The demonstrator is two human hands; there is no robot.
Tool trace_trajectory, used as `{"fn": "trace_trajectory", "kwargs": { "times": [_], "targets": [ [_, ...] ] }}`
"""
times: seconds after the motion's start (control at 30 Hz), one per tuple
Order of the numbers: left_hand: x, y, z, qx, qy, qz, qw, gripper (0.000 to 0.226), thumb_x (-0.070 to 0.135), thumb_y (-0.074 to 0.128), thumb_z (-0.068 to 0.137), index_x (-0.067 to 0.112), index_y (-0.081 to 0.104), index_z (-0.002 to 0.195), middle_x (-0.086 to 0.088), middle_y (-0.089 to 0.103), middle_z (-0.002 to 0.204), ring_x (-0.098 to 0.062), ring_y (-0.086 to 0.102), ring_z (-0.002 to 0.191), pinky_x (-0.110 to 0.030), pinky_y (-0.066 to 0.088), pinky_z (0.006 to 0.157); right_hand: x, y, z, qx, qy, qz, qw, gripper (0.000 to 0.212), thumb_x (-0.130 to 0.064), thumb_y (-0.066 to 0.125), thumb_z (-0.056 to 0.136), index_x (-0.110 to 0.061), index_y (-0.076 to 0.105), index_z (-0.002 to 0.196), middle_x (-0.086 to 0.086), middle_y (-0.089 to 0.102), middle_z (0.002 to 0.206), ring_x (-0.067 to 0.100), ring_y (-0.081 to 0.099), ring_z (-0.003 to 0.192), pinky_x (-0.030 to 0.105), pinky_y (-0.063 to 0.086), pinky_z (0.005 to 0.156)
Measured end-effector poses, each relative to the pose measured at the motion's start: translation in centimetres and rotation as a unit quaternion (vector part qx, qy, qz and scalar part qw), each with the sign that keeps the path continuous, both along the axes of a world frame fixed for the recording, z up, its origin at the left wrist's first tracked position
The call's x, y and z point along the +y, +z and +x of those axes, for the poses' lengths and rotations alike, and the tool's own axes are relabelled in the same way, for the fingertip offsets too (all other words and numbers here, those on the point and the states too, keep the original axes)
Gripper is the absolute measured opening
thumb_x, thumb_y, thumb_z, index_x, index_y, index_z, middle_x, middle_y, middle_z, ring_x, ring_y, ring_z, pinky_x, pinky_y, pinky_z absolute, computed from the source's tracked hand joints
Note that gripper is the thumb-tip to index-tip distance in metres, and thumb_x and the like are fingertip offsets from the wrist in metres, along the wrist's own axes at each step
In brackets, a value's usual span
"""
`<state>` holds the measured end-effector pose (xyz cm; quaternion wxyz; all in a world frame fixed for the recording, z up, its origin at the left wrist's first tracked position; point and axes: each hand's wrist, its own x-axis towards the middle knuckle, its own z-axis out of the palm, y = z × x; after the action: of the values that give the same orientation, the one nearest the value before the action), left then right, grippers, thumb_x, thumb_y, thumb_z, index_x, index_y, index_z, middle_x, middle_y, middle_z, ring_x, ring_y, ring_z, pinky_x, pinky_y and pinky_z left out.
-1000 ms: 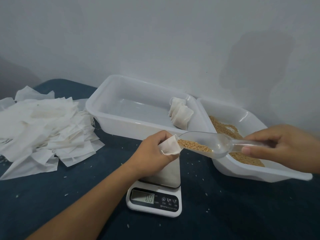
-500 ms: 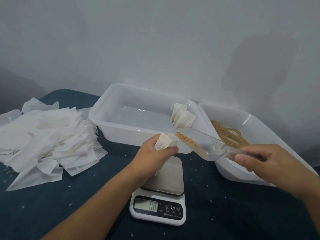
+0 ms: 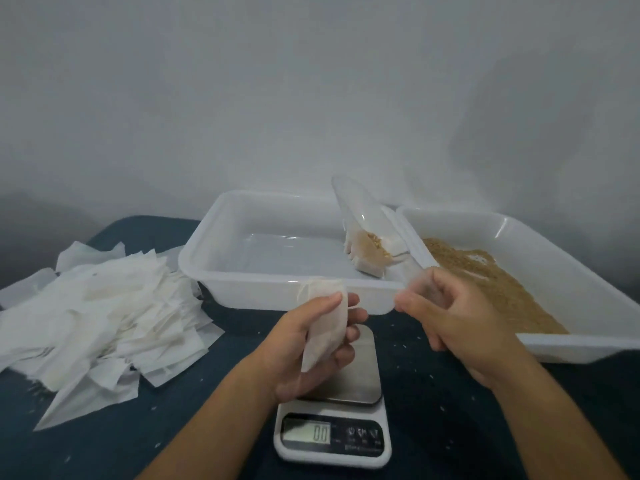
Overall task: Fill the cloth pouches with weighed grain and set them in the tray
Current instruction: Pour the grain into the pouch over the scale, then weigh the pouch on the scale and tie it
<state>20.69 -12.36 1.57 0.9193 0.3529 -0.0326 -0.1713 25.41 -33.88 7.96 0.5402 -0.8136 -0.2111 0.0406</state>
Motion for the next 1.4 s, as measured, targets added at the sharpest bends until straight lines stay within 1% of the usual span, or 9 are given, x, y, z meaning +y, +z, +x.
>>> {"fn": "trace_trajectory", "kwargs": {
  "times": [0.17, 0.33, 0.5, 0.57, 0.73, 0.9, 1.07, 1.23, 1.4],
  "targets": [
    [0.2, -0.2, -0.3, -0.049, -0.073, 0.039, 0.995, 0.042, 0.039, 0.079, 0.085, 0.014, 0.073, 0.118, -0.007, 0.066, 0.106, -0.014, 0.059, 0.083, -0.024, 0.047, 0.067, 2.6, -0.6, 0.3, 0.029, 0.088, 0.046, 0.995, 0.022, -0.030, 0.084, 0.085, -0.022, 0.070, 0.099, -0.010, 0.077, 0.108, 0.003, 0.059, 0.053, 0.018, 0.044, 0.044],
    [-0.2, -0.3, -0.4, -0.074, -0.108, 0.050, 0.990, 0.034, 0.039, 0.075, 0.089, 0.020, 0.073, 0.117, -0.003, 0.069, 0.106, -0.013, 0.060, 0.089, -0.024, 0.046, 0.073, 3.6, -1.5, 0.4, 0.015, 0.109, 0.056, 0.992, 0.034, -0.042, 0.088, 0.072, -0.021, 0.064, 0.085, 0.000, 0.068, 0.071, 0.013, 0.061, 0.055, 0.021, 0.046, 0.047],
    [0.3, -0.3, 0.0, -0.121, -0.082, 0.119, 0.982, 0.050, 0.040, 0.071, 0.092, 0.017, 0.065, 0.136, -0.010, 0.066, 0.129, -0.026, 0.061, 0.123, -0.046, 0.045, 0.112, 3.0, -1.7, 0.3, -0.032, 0.088, 0.096, 0.991, 0.026, -0.030, 0.086, 0.081, -0.021, 0.061, 0.081, 0.012, 0.062, 0.069, 0.009, 0.055, 0.054, 0.019, 0.046, 0.048],
    [0.7, -0.5, 0.1, -0.130, -0.040, 0.176, 0.975, 0.054, 0.035, 0.070, 0.093, 0.013, 0.061, 0.141, -0.016, 0.062, 0.136, -0.033, 0.056, 0.131, -0.054, 0.038, 0.117, 2.7, -1.7, 0.4, -0.044, 0.072, 0.108, 0.991, 0.026, -0.026, 0.086, 0.083, -0.021, 0.061, 0.080, 0.009, 0.059, 0.066, 0.009, 0.052, 0.053, 0.018, 0.045, 0.048],
    [0.1, -0.4, 0.0, -0.158, 0.131, 0.423, 0.883, 0.023, 0.038, 0.069, 0.096, 0.020, 0.079, 0.105, -0.007, 0.077, 0.103, -0.013, 0.069, 0.094, -0.026, 0.052, 0.087, 2.4, -2.4, 0.7, -0.072, 0.041, 0.088, 0.993, 0.026, -0.023, 0.086, 0.084, -0.021, 0.060, 0.080, -0.012, 0.057, 0.059, 0.002, 0.049, 0.050, 0.015, 0.043, 0.052],
    [1.3, -0.5, -0.7, -0.178, 0.176, 0.482, 0.840, 0.016, 0.030, 0.066, 0.098, 0.023, 0.080, 0.094, 0.004, 0.076, 0.092, -0.009, 0.067, 0.085, -0.022, 0.052, 0.077, 2.2, -3.3, 0.9, -0.058, 0.023, 0.095, 0.994, 0.027, -0.027, 0.087, 0.083, -0.024, 0.060, 0.077, -0.011, 0.058, 0.062, 0.002, 0.051, 0.051, 0.014, 0.044, 0.051],
    [2.8, -1.1, -1.4, -0.182, 0.193, 0.541, 0.798, 0.018, 0.021, 0.068, 0.099, 0.032, 0.078, 0.089, 0.005, 0.074, 0.083, -0.014, 0.068, 0.070, -0.032, 0.060, 0.064, 2.6, -4.8, 0.9, -0.025, 0.037, 0.080, 0.996, 0.028, -0.031, 0.087, 0.082, -0.022, 0.061, 0.078, -0.009, 0.058, 0.062, 0.003, 0.051, 0.050, 0.017, 0.045, 0.051],
    [3.3, -1.8, -1.3, -0.174, 0.197, 0.637, 0.725, 0.017, 0.021, 0.069, 0.096, 0.037, 0.074, 0.092, 0.014, 0.073, 0.087, -0.011, 0.067, 0.082, -0.032, 0.056, 0.079, 3.4, -6.1, 1.3, -0.021, 0.007, 0.016, 1.000, 0.031, -0.039, 0.087, 0.081, -0.022, 0.060, 0.079, -0.009, 0.061, 0.065, 0.004, 0.053, 0.055, 0.029, 0.048, 0.059],
    [4.0, -2.2, -1.1, -0.163, 0.199, 0.625, 0.737, 0.013, 0.022, 0.068, 0.093, 0.030, 0.075, 0.101, 0.004, 0.075, 0.095, -0.020, 0.070, 0.094, -0.045, 0.057, 0.091, 3.7, -6.6, 1.1, -0.013, 0.010, 0.035, 0.999, 0.033, -0.051, 0.086, 0.076, -0.028, 0.062, 0.079, -0.003, 0.071, 0.075, 0.003, 0.057, 0.054, 0.026, 0.050, 0.054]
  ]
}}
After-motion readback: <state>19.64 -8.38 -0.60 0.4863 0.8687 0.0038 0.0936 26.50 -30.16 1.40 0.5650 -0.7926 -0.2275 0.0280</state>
